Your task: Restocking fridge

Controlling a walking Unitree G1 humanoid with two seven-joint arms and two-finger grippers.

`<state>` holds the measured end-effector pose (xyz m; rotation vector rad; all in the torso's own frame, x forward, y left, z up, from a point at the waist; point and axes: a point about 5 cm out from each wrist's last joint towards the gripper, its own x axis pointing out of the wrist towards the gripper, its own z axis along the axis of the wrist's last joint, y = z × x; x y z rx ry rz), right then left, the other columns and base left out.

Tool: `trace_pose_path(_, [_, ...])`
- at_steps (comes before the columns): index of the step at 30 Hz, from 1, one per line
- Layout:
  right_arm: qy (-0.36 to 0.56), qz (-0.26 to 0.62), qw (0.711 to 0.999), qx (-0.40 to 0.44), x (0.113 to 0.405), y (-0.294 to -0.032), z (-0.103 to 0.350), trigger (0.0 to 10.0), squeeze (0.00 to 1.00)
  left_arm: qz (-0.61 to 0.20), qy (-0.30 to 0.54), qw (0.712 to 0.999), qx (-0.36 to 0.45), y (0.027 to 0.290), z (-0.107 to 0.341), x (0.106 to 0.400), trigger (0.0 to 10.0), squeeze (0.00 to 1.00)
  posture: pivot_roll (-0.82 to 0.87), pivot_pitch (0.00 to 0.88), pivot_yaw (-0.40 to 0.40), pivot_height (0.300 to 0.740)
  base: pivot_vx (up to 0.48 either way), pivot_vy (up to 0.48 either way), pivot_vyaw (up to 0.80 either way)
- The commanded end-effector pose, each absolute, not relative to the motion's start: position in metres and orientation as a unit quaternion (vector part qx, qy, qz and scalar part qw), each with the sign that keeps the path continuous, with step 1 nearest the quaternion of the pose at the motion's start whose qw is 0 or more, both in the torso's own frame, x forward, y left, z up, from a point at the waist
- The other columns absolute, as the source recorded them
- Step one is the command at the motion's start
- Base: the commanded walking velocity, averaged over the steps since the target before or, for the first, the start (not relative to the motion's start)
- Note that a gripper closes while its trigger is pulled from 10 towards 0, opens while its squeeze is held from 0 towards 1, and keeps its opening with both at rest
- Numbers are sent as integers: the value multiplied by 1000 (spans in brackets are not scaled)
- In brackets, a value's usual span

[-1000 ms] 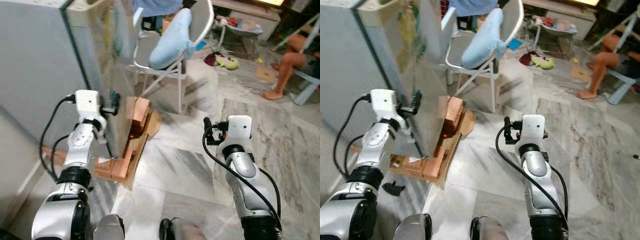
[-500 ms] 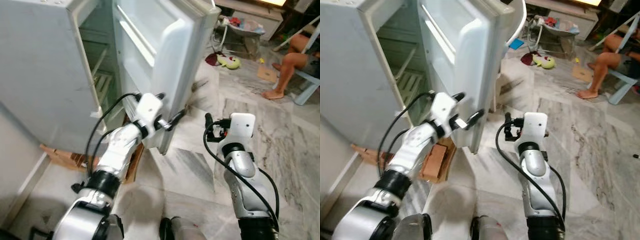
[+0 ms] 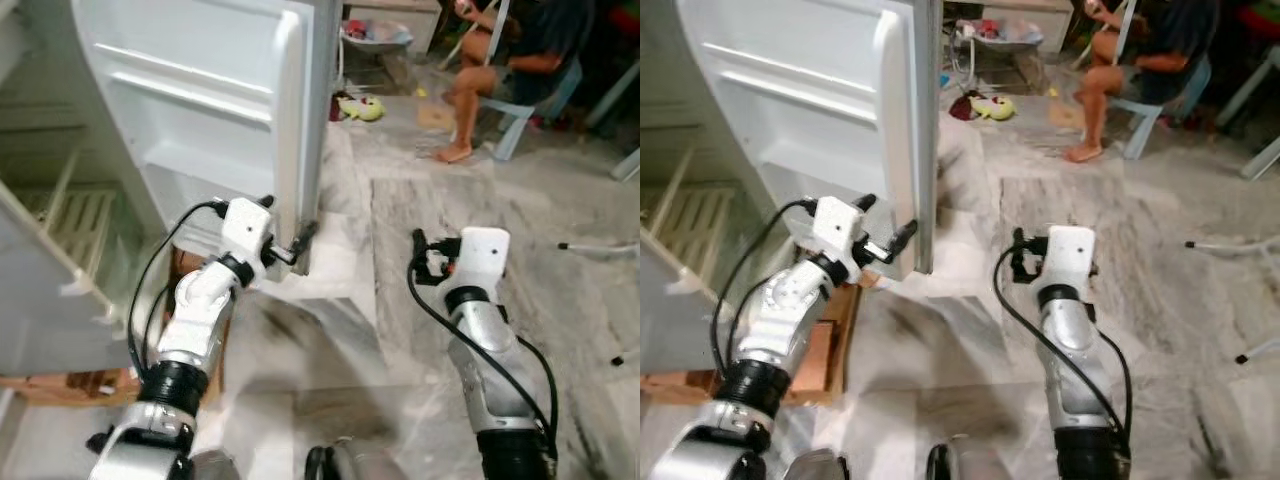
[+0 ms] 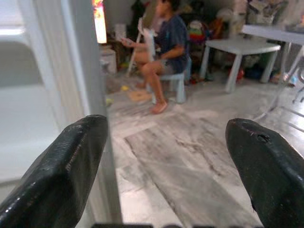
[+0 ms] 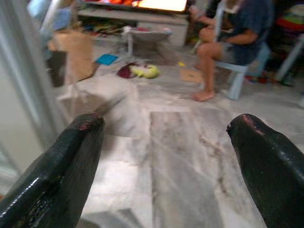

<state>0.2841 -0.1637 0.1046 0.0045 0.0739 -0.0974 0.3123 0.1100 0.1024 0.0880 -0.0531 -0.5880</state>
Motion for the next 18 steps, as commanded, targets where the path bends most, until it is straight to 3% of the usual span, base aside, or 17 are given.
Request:
trace_pose_path(1, [24, -43, 999, 7, 288, -157, 109, 10000, 0, -266, -21, 962, 53, 125, 102, 311, 10000, 0, -11, 67, -68, 740, 371, -300, 0])
trace_pose_path(10, [30, -36, 999, 15, 289, -150, 103, 10000, 0, -181, -9, 982, 56, 149, 97, 309, 10000, 0, -4, 63, -70, 740, 433, -67, 0])
trace_pose_path(14, [29, -35, 999, 16, 291, -151, 103, 10000, 0, -169, -14, 983, 66, 151, 100, 310, 10000, 0, -7, 63, -75, 740, 480, 0, -800])
trace_pose_path(18, [26, -32, 999, 13, 291, -150, 104, 10000, 0, -171, -19, 981, 85, 149, 101, 310, 10000, 0, -7, 62, -79, 740, 478, 0, 0])
